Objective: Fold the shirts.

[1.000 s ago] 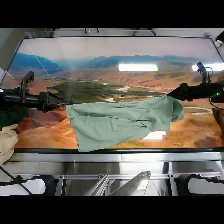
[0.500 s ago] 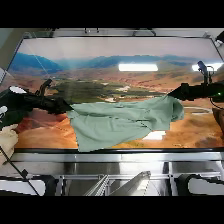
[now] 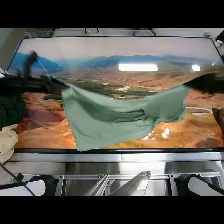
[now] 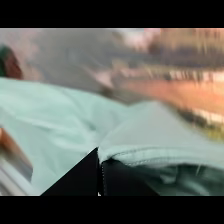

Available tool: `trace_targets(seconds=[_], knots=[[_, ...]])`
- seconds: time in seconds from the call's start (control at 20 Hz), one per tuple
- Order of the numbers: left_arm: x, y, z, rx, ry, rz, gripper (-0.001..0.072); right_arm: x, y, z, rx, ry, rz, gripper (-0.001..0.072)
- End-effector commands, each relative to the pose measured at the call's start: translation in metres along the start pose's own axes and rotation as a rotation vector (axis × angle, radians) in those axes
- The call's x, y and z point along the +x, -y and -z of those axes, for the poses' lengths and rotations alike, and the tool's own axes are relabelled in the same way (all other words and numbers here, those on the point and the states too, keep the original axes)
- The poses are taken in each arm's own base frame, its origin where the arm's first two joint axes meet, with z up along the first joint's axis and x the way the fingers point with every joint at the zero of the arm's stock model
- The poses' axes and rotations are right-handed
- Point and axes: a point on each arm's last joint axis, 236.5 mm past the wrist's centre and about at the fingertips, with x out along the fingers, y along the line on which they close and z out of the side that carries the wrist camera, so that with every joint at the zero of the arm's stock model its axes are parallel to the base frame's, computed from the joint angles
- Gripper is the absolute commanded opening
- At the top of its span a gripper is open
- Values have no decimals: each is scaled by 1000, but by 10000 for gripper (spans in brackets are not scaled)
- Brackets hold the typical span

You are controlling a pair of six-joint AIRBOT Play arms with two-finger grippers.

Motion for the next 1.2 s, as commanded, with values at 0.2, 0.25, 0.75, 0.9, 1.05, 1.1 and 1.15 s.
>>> trace_targets(seconds=[0.2, 0.25, 0.75, 0.9, 1.05, 1.1, 1.15], knots=[[-149, 293, -51, 663, 507, 201, 6, -195, -222, -79, -457, 869, -23, 16], [-160, 317, -43, 718, 551, 200, 7, -205, -249, -78, -529, 934, -37, 16], [-159, 336, -41, 566, 420, 142, 16, -240, -344, -113, -880, 987, 115, 16], [-118, 260, -64, 416, 245, 19, 17, -195, -263, -136, -735, 772, 140, 15], [-57, 155, -70, 223, 28, -54, 17, -98, -162, -144, -579, 502, 152, 15], [-36, 117, -68, 145, -43, -83, 17, -61, -120, -141, -526, 408, 178, 16], [-18, 73, -64, 60, -104, -115, 17, -30, -82, -139, -459, 343, 199, 15]])
